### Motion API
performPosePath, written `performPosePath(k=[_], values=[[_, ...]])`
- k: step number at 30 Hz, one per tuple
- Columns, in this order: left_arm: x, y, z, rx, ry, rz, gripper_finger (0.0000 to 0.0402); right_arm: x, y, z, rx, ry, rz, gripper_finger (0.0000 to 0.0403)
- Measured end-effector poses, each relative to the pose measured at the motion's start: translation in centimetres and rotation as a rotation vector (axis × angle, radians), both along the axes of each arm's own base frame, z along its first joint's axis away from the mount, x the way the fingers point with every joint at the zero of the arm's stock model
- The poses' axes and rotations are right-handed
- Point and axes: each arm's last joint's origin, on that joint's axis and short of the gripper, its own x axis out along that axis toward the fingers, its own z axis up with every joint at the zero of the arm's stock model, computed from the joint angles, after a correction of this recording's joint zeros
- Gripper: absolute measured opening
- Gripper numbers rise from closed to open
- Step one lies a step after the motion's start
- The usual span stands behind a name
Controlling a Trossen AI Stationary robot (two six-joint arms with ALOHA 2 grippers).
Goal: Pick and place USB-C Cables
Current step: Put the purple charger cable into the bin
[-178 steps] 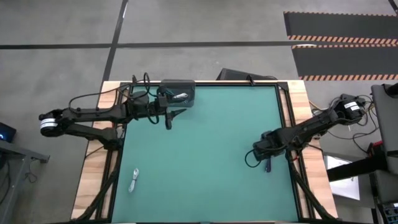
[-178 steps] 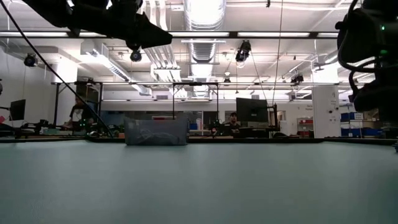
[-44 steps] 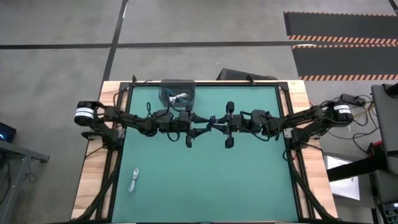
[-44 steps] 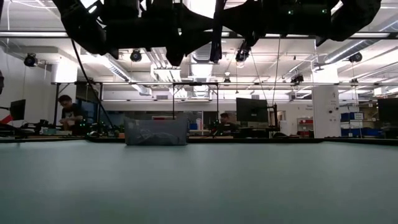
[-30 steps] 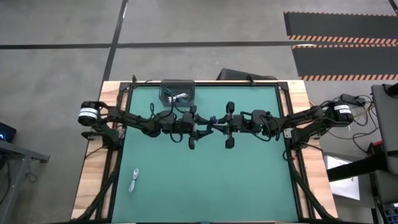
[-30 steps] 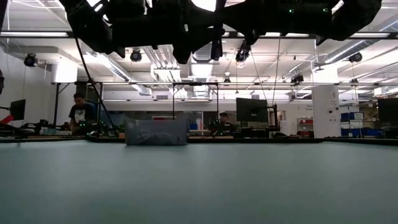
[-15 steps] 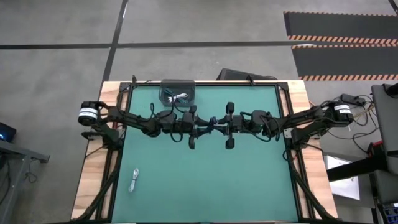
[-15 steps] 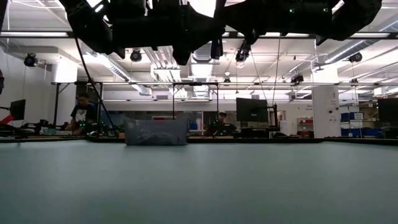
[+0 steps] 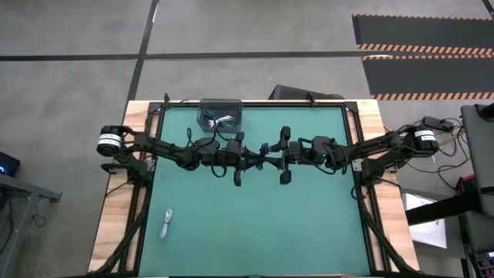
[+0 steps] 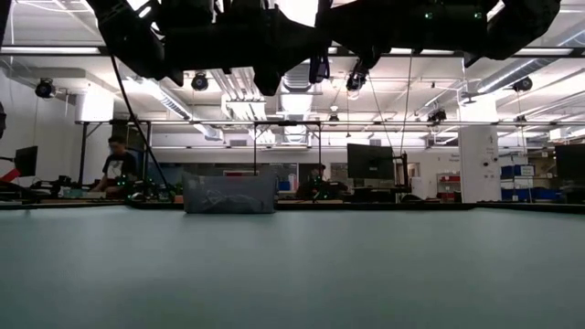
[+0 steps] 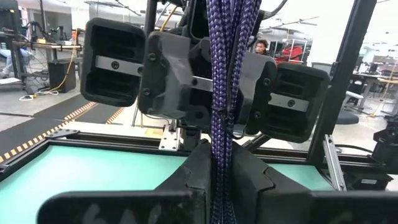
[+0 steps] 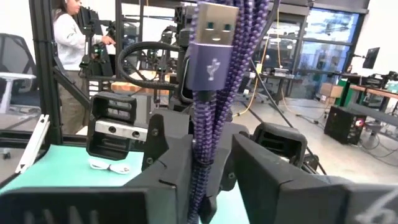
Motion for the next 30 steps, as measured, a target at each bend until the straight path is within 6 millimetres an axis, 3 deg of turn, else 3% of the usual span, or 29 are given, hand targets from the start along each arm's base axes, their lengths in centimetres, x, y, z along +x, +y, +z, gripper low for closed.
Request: performPosePath(k=[11,20,30], values=[[0.0,0.0,0.0,-0.001,0.002,0.005,0.0019,-0.3,0.0,0.4,0.016,0.002,0.01,0.0166],[-0.2,0.0,-0.3,-0.005,0.071,0.011,0.002,-1.9,0.1,1.8,0.01,0.049,0.011,0.0171],[-1.7,0.0,1.5,-0.006,0.122,0.024,0.002,-3.8,0.1,1.7,-0.026,0.058,0.009,0.0169]])
